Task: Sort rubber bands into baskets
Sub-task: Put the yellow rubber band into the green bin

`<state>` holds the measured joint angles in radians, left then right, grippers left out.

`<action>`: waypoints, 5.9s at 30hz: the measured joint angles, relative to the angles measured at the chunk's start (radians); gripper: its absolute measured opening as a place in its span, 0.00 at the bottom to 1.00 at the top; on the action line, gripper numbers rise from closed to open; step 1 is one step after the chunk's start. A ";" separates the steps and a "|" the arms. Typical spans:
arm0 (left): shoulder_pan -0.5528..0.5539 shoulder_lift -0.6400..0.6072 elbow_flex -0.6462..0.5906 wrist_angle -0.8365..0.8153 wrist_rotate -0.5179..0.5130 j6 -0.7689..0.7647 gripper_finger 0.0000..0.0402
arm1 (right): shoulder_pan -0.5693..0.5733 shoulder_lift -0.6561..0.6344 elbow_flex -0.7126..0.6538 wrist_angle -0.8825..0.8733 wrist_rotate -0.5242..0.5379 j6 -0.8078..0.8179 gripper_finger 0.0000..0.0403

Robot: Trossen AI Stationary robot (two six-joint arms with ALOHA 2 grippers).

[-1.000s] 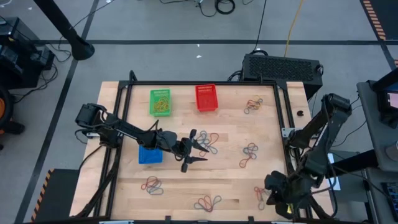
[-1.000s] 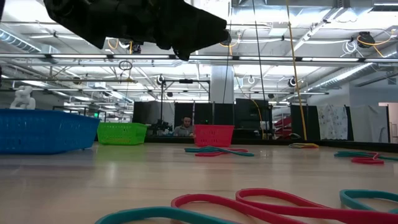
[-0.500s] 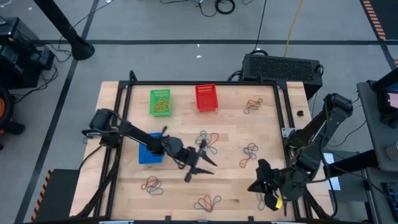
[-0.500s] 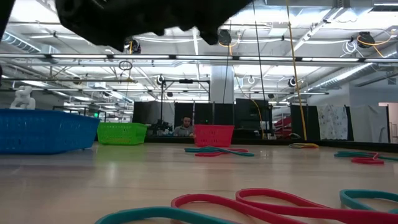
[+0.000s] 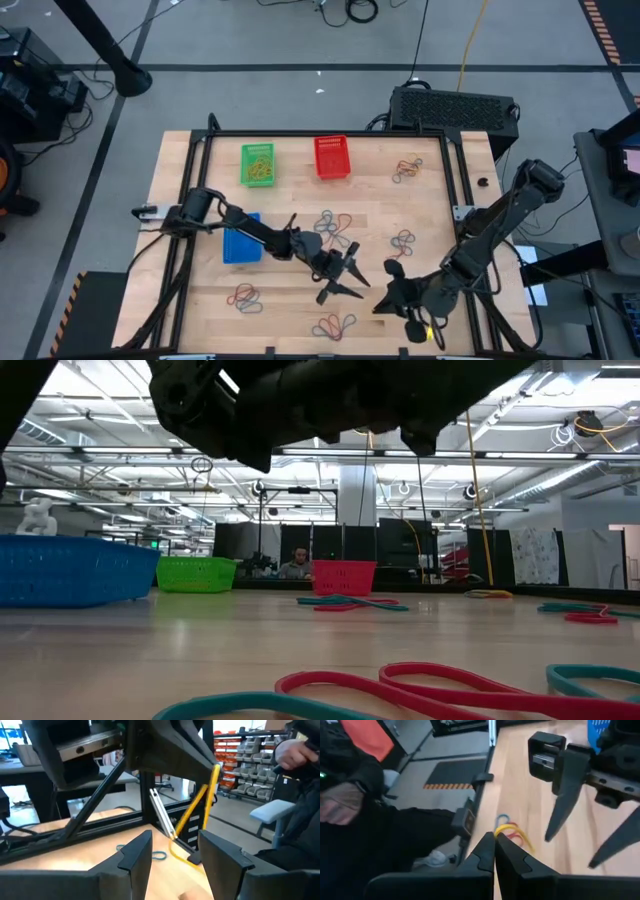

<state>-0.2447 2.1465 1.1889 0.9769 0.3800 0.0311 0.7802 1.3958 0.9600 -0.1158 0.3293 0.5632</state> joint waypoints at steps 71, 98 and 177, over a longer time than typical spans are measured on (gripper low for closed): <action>0.580 -0.787 -0.035 -1.695 -0.620 0.132 0.00 | -0.203 -0.001 -0.183 -0.297 0.371 -0.163 0.39; 0.937 -0.654 -0.036 -1.834 -0.511 0.028 0.00 | -0.204 -0.001 -0.186 -0.323 0.320 -0.156 0.38; 0.093 -0.839 -0.575 -0.517 -0.422 -0.024 0.35 | -1.519 0.139 -0.185 -0.437 -0.048 -0.210 0.27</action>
<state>-0.1520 1.3075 0.6136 0.4600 -0.0418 0.0071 -0.7391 1.5345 0.7750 -0.5525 0.2810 0.3534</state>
